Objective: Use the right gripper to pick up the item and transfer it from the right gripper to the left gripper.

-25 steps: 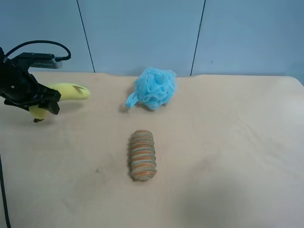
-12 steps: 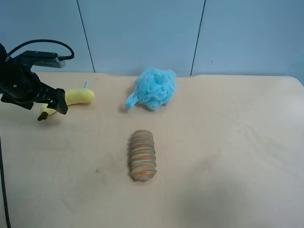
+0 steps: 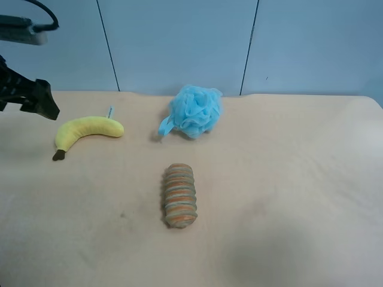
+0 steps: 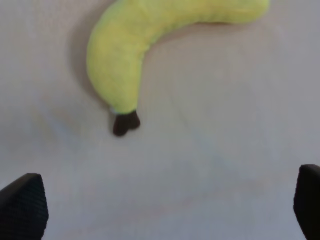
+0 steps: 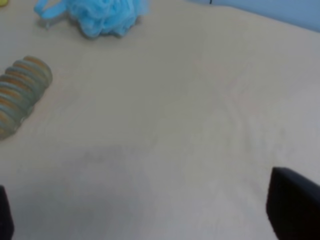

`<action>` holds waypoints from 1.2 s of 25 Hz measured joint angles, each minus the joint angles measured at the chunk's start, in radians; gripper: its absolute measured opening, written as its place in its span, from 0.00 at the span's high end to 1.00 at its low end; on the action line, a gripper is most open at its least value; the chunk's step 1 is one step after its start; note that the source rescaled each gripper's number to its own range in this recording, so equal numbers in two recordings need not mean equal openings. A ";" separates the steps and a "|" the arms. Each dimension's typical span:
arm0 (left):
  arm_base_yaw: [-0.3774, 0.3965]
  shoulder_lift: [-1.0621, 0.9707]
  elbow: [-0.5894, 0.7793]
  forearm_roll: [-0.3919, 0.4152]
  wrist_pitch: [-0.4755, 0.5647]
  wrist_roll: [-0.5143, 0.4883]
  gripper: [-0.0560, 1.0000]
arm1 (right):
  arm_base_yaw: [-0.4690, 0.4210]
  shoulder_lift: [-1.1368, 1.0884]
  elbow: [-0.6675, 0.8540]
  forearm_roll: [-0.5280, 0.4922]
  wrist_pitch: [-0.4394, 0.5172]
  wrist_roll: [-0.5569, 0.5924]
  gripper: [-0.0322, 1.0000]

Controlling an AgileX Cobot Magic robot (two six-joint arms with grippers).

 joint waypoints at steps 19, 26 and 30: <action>0.000 -0.741 0.007 0.026 0.444 -0.052 0.00 | 0.000 0.000 0.000 0.000 0.000 0.000 0.00; 0.000 -0.981 0.163 0.032 0.463 -0.097 0.00 | 0.000 0.000 0.000 0.000 0.000 0.000 0.00; 0.000 -1.119 0.257 0.033 0.466 -0.116 0.00 | 0.000 0.000 0.000 0.000 0.000 0.000 0.00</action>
